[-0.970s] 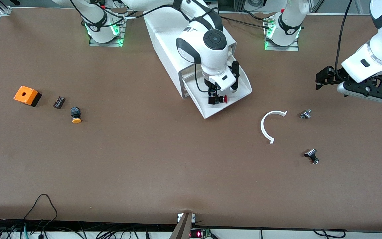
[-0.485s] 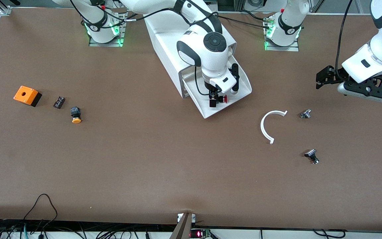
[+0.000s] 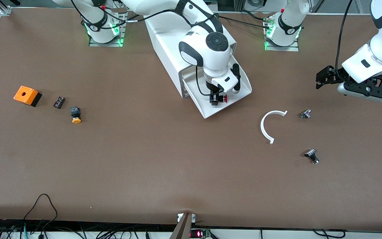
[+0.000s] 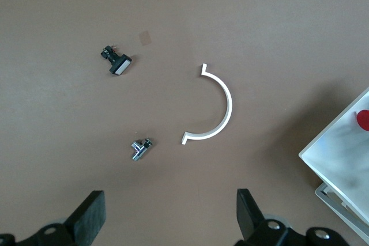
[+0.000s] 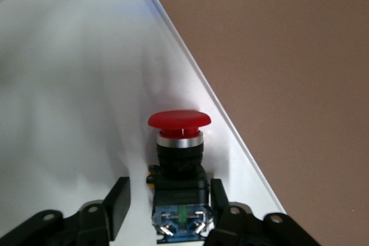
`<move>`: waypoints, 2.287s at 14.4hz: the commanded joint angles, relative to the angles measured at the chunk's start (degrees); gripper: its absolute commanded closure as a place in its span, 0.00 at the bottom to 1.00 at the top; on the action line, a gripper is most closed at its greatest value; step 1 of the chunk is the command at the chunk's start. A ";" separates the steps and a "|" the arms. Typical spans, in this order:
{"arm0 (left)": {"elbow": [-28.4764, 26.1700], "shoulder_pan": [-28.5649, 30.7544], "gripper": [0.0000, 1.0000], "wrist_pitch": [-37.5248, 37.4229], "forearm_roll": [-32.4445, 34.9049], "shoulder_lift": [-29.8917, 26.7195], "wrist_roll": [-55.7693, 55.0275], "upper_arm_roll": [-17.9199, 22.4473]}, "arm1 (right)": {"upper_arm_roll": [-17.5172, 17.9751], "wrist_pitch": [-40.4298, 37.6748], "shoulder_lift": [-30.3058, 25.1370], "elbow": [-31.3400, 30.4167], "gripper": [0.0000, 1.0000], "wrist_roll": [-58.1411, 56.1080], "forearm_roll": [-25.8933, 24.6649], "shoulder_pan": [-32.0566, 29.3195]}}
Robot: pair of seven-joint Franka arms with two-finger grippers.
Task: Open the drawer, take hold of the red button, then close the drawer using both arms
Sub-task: 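Grasp the red button inside the drawer with the right gripper, then lift the red button out with the right gripper while the left gripper reaches the drawer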
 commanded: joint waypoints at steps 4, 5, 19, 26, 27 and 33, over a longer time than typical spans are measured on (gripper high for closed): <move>0.74 -0.05 0.00 -1.12 1.57 -0.01 -0.85 0.02 | -0.43 -0.28 0.13 2.03 0.68 -0.03 -0.62 0.51; 0.74 -0.05 0.00 -1.12 1.57 -0.01 -0.68 0.02 | -0.35 -0.54 -0.48 2.03 0.71 0.05 -0.53 0.52; 0.22 -0.40 0.00 -0.68 1.66 2.87 -0.41 0.02 | -18.97 -3.36 -16.38 -12.45 0.72 15.76 0.97 -0.45; -0.93 -0.93 0.00 -0.50 0.62 10.87 -0.85 -0.07 | -25.84 -1.52 -20.43 -28.01 0.72 27.91 2.54 -4.30; -0.93 -1.28 0.00 1.07 -0.35 12.01 -1.37 -0.07 | -25.75 0.23 -20.78 -30.03 0.72 28.00 3.68 -6.15; -4.52 -9.00 0.00 15.99 -2.82 18.17 -30.43 -0.95 | -24.96 9.11 -23.51 -41.03 0.71 28.71 4.13 -12.83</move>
